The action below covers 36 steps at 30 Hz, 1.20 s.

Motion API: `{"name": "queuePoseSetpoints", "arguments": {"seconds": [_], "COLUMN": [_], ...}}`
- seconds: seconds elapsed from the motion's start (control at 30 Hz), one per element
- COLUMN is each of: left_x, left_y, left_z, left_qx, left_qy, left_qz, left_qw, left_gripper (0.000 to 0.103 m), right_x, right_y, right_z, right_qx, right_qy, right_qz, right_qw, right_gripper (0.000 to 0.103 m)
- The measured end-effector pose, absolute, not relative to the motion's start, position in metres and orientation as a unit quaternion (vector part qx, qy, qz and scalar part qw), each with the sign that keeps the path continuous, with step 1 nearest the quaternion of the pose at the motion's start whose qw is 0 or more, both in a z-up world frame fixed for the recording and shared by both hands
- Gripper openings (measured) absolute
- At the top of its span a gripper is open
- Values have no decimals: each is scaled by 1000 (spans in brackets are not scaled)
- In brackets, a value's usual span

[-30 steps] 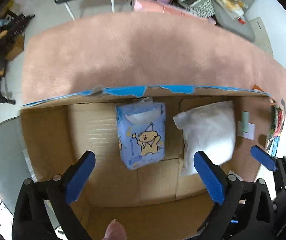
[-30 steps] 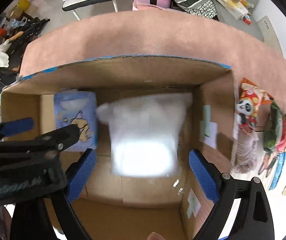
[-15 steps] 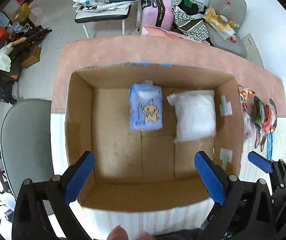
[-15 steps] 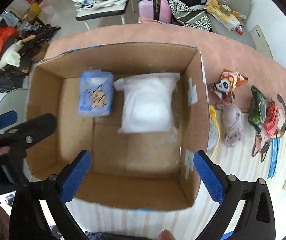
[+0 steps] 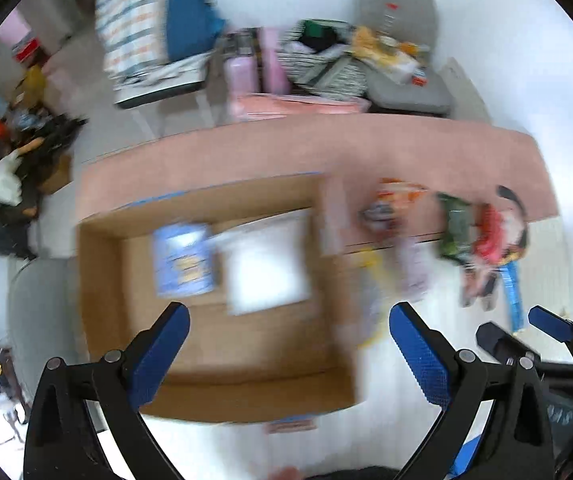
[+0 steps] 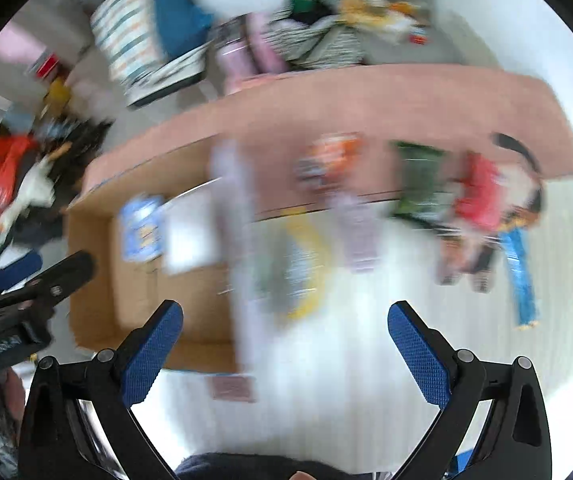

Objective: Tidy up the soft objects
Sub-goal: 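Grasp the green snack bag with the left tool while the right tool grasps the red snack bag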

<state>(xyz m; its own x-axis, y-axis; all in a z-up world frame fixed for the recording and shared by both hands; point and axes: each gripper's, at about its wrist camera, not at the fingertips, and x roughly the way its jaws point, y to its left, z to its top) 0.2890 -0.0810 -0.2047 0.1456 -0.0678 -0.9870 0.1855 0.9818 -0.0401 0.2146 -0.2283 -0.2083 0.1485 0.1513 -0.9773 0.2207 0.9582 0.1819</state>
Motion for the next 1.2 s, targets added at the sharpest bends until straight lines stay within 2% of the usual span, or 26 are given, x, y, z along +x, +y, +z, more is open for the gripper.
{"name": "queuePoseSetpoints", "arguments": {"seconds": [0.17,0.23,0.3,0.37,0.53,0.6,0.63,0.87,0.9,0.93,1.03,1.2], "left_x": [336,353,368,380,393,392,392,383,382,380,378,365], "left_y": [-202,-237,-265,-285,-314,-322,-326,-358,-360,-360,-355,-331], "left_z": [-255,-278,-299,-320,-351,-361,-365,-420,-425,-432,-436,-397], "left_qx": [83,94,103,115,133,129,126,146,153,163,155,143], "left_qy": [678,693,705,714,734,745,751,786,785,788,791,763], "left_qz": [-144,-148,-152,-148,-145,-148,-152,-164,-160,-152,-145,-158], "left_qw": [716,700,685,674,650,637,630,578,578,574,573,610], "left_gripper": [102,94,94,94,94,94,94,93,73,40,36,36], "right_x": [225,238,252,268,297,299,298,271,267,265,259,253], "right_y": [-360,-402,-436,-459,-482,-487,-489,-520,-523,-525,-523,-508], "right_z": [-240,-266,-297,-332,-392,-408,-414,-408,-408,-408,-404,-380], "right_qx": [174,188,210,226,239,241,238,228,229,227,218,214], "right_qy": [663,673,684,699,727,738,747,736,737,737,738,727], "right_qz": [-106,-123,-132,-139,-138,-136,-133,-161,-164,-165,-167,-151], "right_qw": [720,705,686,664,629,615,606,616,615,615,616,635], "right_gripper": [103,103,102,95,85,67,54,50,50,50,49,48]}}
